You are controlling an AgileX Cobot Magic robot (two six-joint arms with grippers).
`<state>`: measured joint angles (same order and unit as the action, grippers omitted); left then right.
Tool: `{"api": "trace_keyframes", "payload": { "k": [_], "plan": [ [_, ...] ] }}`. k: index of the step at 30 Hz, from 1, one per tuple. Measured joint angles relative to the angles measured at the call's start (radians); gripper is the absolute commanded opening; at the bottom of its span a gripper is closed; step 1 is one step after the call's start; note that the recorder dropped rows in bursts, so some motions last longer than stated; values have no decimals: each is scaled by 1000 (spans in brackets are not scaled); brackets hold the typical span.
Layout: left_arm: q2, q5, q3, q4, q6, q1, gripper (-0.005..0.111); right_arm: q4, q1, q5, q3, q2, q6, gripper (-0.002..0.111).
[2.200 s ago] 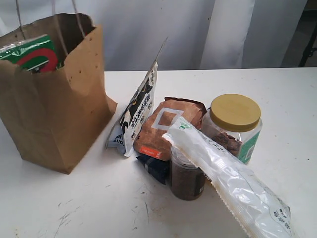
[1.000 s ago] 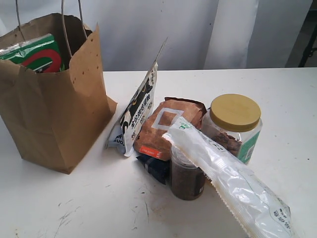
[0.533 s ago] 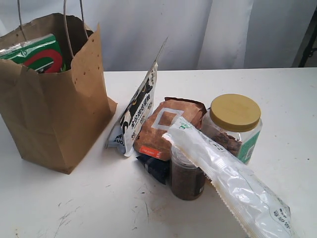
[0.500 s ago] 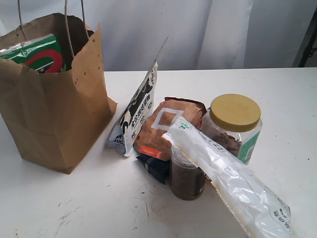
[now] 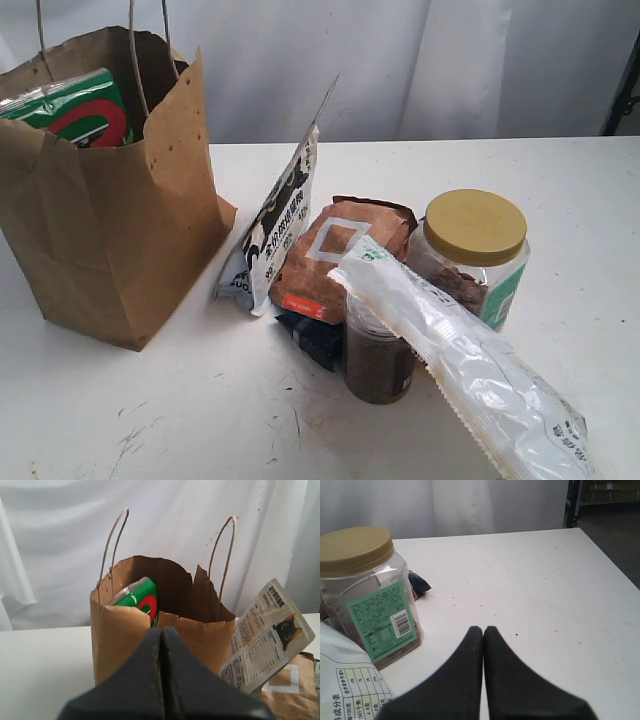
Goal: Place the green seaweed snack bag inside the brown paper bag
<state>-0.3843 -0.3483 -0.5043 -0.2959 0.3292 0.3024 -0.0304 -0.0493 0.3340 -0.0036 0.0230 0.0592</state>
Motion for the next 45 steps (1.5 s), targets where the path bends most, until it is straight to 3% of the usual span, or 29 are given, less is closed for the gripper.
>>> {"api": "trace_keyframes", "payload": {
  "k": [8,14,18,22,32,39,45],
  "plan": [
    [0,400,216,-16,0,-100,0,0,0,0,0,0,0,0],
    [82,450,355,40,-38,-172,0,0,0,0,0,0,0,0],
    [178,444,423,53,-45,-222,0,0,0,0,0,0,0,0],
    [290,354,484,130,-76,-259,0,0,0,0,0,0,0,0],
    [368,215,500,305,-291,-261,0,0,0,0,0,0,0,0],
    [368,90,500,327,-312,-261,0,0,0,0,0,0,0,0],
    [375,84,500,327,-314,-261,0,0,0,0,0,0,0,0]
  ]
}}
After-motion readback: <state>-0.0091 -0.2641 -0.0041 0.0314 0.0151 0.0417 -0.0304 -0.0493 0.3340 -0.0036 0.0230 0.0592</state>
